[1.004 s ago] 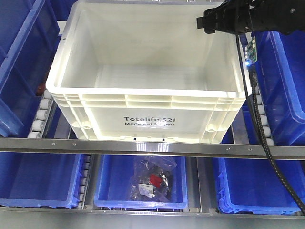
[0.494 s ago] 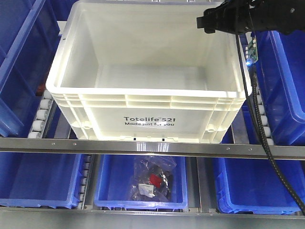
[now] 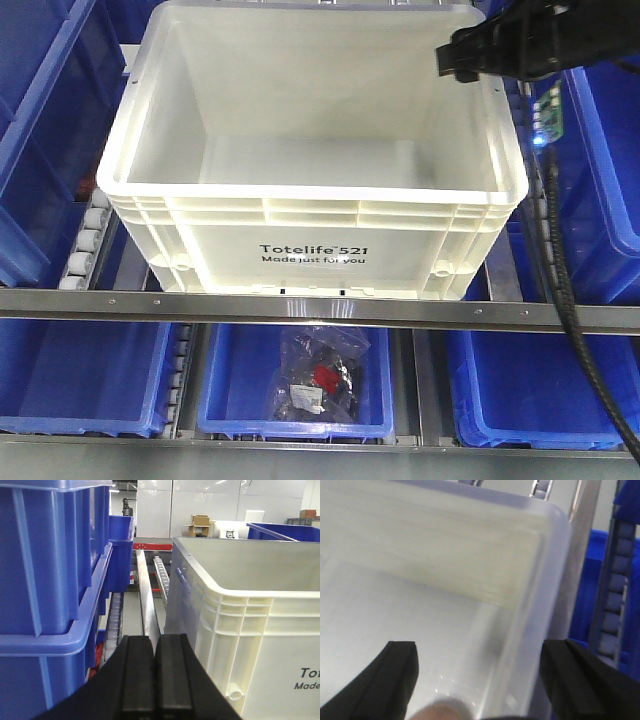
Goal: Place moving items into box and shelve
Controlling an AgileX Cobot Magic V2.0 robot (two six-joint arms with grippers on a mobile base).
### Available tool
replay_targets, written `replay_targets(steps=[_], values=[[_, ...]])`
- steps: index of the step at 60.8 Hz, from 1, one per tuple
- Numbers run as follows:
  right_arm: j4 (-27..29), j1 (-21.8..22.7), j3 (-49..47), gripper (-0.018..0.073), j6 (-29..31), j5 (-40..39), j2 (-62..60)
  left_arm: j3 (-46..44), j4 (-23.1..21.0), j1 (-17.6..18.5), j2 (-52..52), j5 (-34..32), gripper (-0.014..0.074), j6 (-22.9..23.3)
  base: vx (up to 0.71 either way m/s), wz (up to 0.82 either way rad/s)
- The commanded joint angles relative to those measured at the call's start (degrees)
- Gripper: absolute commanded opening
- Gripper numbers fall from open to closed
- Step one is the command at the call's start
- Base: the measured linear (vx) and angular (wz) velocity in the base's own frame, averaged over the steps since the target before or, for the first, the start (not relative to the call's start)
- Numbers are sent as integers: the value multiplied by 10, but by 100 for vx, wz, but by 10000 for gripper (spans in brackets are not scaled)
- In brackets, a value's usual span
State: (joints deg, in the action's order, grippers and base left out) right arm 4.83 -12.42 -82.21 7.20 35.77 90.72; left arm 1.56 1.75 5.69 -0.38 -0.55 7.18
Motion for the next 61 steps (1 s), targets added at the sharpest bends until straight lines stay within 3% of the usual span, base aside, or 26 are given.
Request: replay_targets(steps=[1,9,18,26,35,41,48,61], values=[[0,19,-5,550,8,-11,-56,10,-5,-2,-11,-45,-6,1,0,0],[11,47,144,550,8,-130,-151,10,-5,-2,-11,-45,-6,1,0,0],[-2,80,260,544,21,-157,-283,10,-5,-2,-11,-45,-6,1,0,0],[-16,144,381,505,44,-210,-402,10,-5,-2,-11,-45,-6,1,0,0],[-23,189,544,351,44,-384,-546,10,-5,-2,-11,-45,-6,1,0,0],[-64,194,650,207,44,-493,-624,10,-5,-2,-11,-45,-6,1,0,0],[-94,194,736,-8,44,-521,-683,10,-5,-2,-11,-45,-6,1,0,0],[-79,194,835,-12,33,-514,-773,10,-5,-2,-11,-45,-6,1,0,0]])
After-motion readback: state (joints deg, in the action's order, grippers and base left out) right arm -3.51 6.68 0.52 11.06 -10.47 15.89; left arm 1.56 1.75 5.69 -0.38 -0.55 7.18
